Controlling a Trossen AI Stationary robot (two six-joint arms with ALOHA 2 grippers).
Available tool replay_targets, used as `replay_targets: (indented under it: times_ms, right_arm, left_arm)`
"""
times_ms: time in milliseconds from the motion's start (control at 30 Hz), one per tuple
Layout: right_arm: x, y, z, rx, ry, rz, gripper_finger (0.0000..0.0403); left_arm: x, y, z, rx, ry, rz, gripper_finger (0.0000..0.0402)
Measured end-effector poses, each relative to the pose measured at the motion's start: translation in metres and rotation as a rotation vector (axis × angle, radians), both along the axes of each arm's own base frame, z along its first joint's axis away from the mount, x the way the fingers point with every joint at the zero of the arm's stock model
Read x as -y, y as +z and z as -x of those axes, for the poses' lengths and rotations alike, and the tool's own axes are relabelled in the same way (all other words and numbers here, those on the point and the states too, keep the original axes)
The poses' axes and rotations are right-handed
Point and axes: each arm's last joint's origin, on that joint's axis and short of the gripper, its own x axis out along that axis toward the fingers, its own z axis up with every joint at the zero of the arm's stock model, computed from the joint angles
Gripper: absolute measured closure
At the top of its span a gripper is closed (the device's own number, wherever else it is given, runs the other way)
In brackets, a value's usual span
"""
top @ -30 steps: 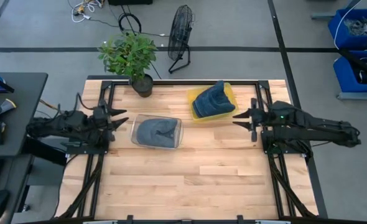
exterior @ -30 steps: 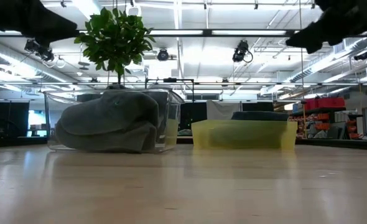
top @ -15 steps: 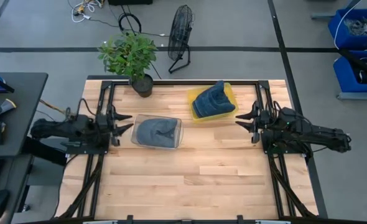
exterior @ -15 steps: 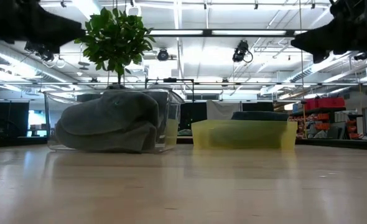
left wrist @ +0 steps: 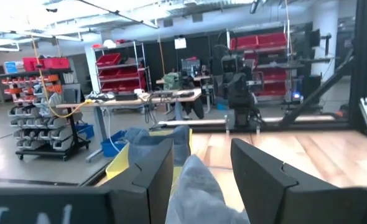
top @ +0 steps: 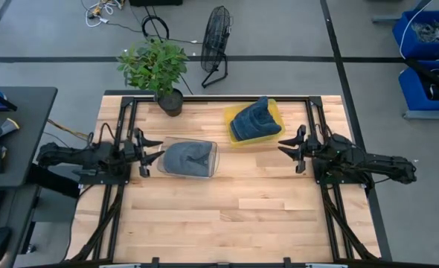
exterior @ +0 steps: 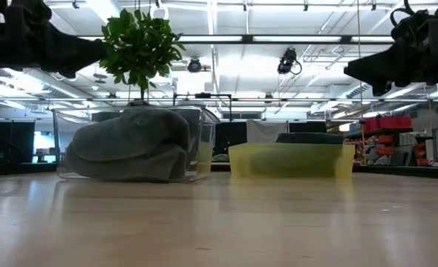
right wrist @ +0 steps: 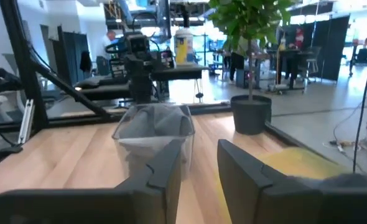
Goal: Pick & Place hat
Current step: Return to Home Position
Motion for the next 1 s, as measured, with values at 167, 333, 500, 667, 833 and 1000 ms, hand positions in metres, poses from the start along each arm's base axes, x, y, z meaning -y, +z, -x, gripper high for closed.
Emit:
replay_targets:
  times_ms: [167,333,500,667,833,1000]
  right_arm:
    - [0.0,-0.007,0.0,-0.074,-0.004,-0.031,0.0293]
    - [0.001,-0.007,-0.001,-0.068,-0.017,-0.096,0.0293]
    - [0.001,-0.007,-0.001,-0.063,-0.017,-0.13,0.0293]
    - [0.001,-0.007,-0.001,-0.065,-0.017,-0.121,0.0293]
    - [0.001,-0.007,-0.001,-0.064,-0.017,-0.12,0.0293]
    - [0.001,-0.007,-0.001,-0.064,-0.018,-0.12,0.0293]
  left_arm:
    - [0.0,-0.01,-0.001,-0.09,-0.011,0.056,0.0236]
    - [0.0,-0.011,-0.003,-0.111,-0.009,0.059,0.0236]
    - [0.0,-0.011,-0.003,-0.11,-0.009,0.059,0.0236]
    - [0.0,-0.01,-0.003,-0.096,-0.008,0.061,0.0236]
    - [0.0,-0.01,-0.003,-0.094,-0.007,0.062,0.0236]
    - [0.0,-0.01,-0.003,-0.089,-0.007,0.063,0.0236]
